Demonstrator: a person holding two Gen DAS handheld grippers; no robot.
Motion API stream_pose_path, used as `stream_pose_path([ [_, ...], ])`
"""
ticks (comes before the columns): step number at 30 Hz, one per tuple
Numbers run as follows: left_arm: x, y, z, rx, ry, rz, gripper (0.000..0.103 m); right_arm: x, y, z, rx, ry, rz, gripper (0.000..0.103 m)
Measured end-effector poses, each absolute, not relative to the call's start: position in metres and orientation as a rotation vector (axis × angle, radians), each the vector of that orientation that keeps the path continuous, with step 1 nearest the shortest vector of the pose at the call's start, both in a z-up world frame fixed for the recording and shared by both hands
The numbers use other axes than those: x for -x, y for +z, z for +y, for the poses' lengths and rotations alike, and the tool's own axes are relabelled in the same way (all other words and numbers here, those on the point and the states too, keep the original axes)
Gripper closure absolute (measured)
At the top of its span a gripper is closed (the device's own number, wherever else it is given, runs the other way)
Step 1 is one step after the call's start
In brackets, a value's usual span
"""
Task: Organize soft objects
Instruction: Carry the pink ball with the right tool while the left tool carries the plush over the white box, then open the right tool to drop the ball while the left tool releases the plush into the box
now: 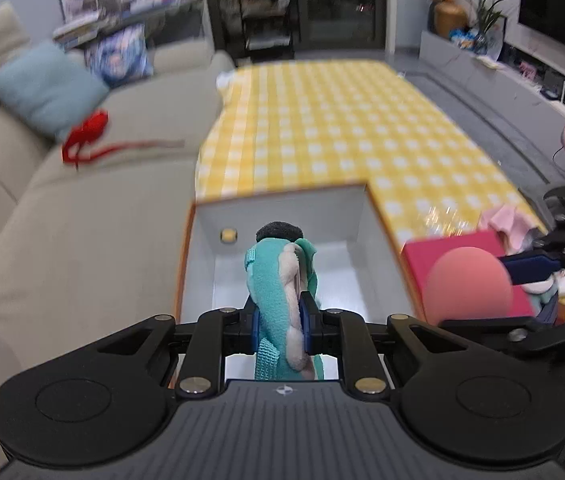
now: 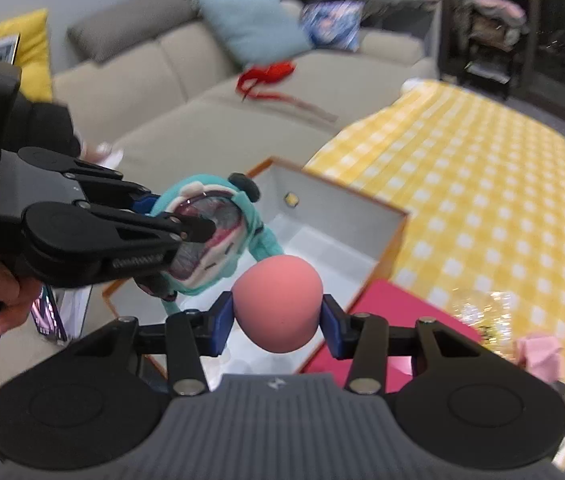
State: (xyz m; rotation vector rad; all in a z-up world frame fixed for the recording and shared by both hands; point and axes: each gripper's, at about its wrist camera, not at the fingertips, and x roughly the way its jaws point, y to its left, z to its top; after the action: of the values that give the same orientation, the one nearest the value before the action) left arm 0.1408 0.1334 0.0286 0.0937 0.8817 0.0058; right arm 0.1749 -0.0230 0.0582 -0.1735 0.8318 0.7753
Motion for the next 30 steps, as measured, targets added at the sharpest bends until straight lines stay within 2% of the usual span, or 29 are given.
stream_pose_path([
  [7, -0.135, -0.017, 0.144, -0.063, 0.046, 1.001, 0.082, -0.183, 0.013, 0.036, 0.343, 0.86, 0.961, 0.058],
  [17, -0.132, -0.043, 0.145, -0.064, -0.036, 1.115, 0.082, -0.195, -0.046, 0.077, 0.644, 0.965, 1.043, 0.057],
  [30, -0.143, -0.058, 0.147, -0.031, -0.069, 1.202, 0.082, -0.198, -0.073, 0.097, 0.8, 1.032, 1.081, 0.055],
])
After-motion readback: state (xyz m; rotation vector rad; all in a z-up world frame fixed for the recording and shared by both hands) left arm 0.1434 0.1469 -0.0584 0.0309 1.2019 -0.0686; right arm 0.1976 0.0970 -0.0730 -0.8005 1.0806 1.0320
